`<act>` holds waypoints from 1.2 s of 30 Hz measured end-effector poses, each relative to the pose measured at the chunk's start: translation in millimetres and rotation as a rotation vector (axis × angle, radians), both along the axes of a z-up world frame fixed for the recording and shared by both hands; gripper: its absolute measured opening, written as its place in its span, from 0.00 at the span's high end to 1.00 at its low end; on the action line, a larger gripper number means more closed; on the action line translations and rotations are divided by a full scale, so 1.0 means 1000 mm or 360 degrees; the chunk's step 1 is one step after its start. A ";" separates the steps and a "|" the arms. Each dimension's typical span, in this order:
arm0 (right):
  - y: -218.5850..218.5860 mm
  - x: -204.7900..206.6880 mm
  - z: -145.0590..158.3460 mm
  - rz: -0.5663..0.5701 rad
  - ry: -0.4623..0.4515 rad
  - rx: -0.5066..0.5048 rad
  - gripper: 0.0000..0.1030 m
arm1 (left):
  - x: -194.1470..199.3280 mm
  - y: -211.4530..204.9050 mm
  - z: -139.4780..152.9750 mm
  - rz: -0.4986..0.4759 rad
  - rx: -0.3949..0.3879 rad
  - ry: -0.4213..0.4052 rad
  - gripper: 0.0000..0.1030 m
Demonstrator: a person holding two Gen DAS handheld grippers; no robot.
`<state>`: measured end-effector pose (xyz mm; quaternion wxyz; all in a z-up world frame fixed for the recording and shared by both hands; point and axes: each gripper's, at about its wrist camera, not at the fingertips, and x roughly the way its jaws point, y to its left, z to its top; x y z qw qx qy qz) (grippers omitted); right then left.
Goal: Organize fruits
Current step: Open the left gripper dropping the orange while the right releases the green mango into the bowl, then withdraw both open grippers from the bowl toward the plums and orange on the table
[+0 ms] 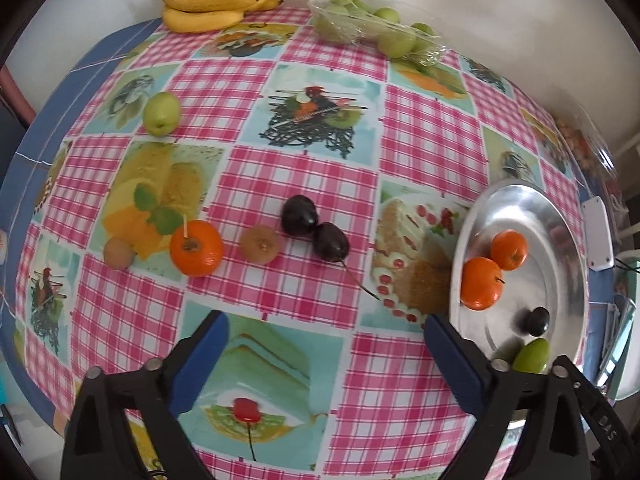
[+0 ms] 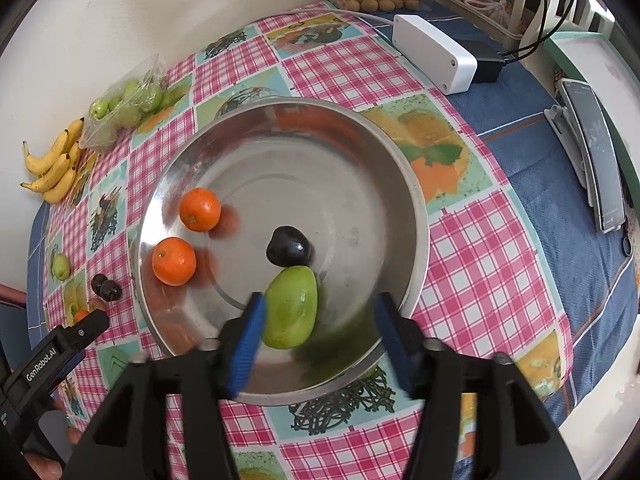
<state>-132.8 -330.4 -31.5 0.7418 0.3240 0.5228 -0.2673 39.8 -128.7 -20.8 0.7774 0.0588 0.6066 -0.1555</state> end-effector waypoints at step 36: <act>0.006 0.004 0.005 -0.0011 -0.0118 -0.0079 0.02 | 0.003 -0.001 0.011 -0.0133 0.0083 -0.0182 0.00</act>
